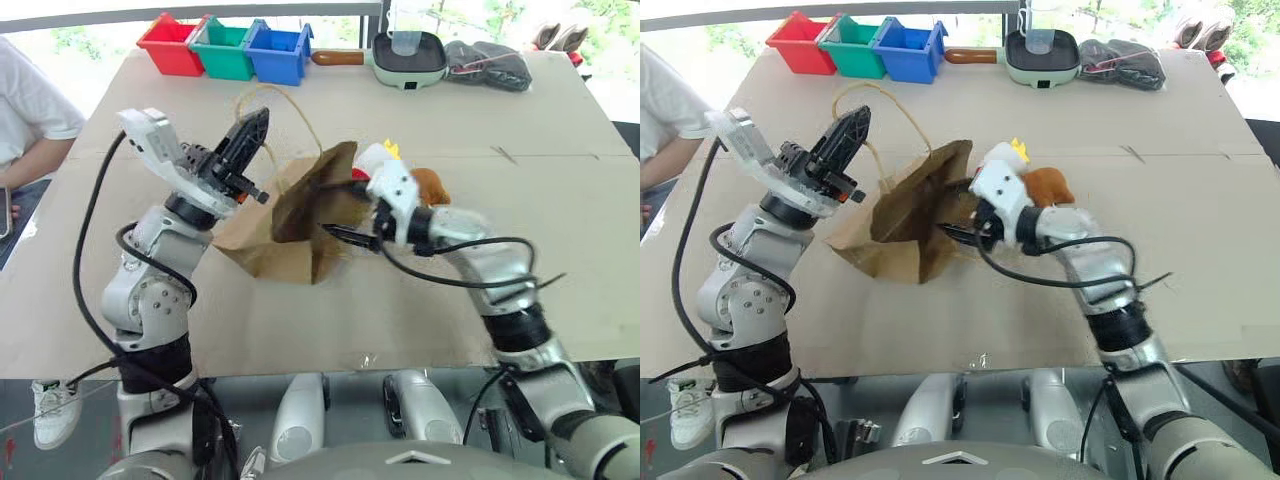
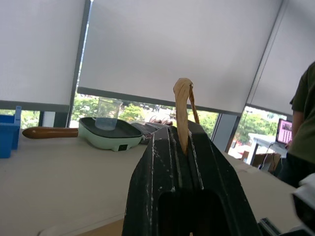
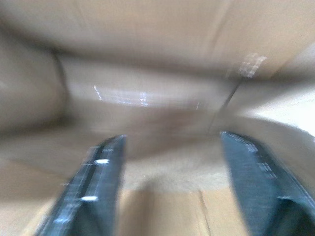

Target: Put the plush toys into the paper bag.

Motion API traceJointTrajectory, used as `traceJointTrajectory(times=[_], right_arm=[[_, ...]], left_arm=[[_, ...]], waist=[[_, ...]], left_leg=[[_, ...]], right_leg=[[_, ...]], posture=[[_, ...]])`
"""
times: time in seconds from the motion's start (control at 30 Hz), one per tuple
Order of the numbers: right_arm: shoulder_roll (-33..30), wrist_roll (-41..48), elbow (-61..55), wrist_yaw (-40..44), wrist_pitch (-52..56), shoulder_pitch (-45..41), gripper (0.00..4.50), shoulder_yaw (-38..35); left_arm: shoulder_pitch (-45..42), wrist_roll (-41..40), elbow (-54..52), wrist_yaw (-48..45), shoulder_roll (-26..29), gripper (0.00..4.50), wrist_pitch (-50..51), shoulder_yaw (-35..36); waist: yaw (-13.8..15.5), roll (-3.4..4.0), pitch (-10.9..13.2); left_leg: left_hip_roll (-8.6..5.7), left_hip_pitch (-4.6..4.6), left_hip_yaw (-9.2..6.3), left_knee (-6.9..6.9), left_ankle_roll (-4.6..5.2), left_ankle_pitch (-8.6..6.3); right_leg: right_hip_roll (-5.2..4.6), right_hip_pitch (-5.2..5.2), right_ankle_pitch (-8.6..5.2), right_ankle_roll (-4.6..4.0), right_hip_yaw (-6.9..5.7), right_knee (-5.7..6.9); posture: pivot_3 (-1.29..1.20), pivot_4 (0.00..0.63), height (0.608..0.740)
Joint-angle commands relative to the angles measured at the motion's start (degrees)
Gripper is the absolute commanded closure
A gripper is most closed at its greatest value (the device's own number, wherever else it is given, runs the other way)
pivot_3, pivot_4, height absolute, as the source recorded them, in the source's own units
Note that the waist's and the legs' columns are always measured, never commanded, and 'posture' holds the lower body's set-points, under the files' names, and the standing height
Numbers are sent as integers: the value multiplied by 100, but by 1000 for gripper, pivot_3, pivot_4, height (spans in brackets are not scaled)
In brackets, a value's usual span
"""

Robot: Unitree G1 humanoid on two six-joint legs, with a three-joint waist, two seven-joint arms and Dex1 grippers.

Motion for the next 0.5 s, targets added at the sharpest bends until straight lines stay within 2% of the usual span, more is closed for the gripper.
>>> traceJointTrajectory(times=[0.03,0.13,0.27,0.43,0.5], right_arm=[[-201,570,-922,-282,902,-13,489,-706],[-343,445,-913,-839,1290,-149,489,-993],[-402,-182,389,-1728,1350,-520,489,-927],[-392,-576,1985,-1883,923,-904,489,-549],[-401,-588,2548,-1670,835,-1041,489,-402]], left_arm=[[-259,-383,242,-130,-5,4500,-26,226],[-302,-401,355,-223,83,4500,-29,249],[-281,-387,316,-149,140,4500,-51,290],[-165,-263,184,-23,208,4500,-118,291],[-78,-231,99,25,240,4500,-137,318]], waist=[[-2,-1,0],[-11,-1,0],[-31,-1,0],[-33,-1,1],[-50,0,1]], left_leg=[[-1,0,1,0,0,0],[-1,-1,3,0,0,0],[-1,-1,9,-4,0,0],[-1,-1,17,-14,0,0],[-1,0,24,-16,0,0]], right_leg=[[-1,2,0,0,0,-4],[0,3,1,0,2,-11],[1,0,1,0,8,-12],[1,-3,1,-1,14,-21],[0,-5,1,-1,20,-23]], posture=[[0,150,740],[0,150,740],[0,150,740],[0,150,740],[0,150,740]])
